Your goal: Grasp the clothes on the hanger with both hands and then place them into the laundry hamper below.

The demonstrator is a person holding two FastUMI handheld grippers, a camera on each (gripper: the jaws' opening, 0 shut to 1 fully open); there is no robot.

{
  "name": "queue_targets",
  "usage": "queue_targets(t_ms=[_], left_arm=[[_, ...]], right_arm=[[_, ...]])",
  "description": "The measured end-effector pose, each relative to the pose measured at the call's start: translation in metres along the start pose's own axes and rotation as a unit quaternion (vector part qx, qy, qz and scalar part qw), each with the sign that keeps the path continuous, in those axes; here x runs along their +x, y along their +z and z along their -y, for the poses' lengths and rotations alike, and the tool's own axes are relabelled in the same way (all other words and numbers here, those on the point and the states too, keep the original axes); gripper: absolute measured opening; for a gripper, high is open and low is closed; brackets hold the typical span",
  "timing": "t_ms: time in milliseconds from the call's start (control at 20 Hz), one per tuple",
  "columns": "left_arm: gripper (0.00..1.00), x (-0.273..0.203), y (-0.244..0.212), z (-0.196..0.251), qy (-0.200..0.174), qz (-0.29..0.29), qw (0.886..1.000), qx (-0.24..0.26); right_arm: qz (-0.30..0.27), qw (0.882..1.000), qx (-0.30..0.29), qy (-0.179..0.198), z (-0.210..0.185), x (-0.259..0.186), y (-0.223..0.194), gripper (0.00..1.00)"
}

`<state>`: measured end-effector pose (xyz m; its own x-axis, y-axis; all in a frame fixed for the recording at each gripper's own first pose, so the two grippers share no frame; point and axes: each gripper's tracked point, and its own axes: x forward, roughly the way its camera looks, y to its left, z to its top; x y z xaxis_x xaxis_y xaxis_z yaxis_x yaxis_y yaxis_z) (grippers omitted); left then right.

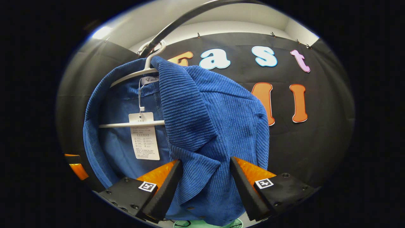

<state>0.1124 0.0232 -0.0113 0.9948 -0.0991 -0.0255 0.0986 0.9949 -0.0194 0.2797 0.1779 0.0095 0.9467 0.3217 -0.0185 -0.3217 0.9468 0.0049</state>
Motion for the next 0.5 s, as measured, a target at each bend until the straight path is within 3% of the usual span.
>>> queue_targets(t_ms=[100,400,500], left_arm=[[0.95,0.006,0.005,0.0,0.005,0.006,1.0,0.006],[0.93,0.024,0.009,0.002,0.016,0.006,1.0,0.0],[0.95,0.028,0.012,0.001,0.021,0.009,1.0,0.0]], right_arm=[[0.0,1.0,0.02,0.009,0.0,0.002,0.0,0.98],[-0.002,0.999,0.043,0.025,0.0,0.004,0.0,0.51],[-0.008,0.998,0.058,0.035,0.0,0.002,0.0,0.21]])
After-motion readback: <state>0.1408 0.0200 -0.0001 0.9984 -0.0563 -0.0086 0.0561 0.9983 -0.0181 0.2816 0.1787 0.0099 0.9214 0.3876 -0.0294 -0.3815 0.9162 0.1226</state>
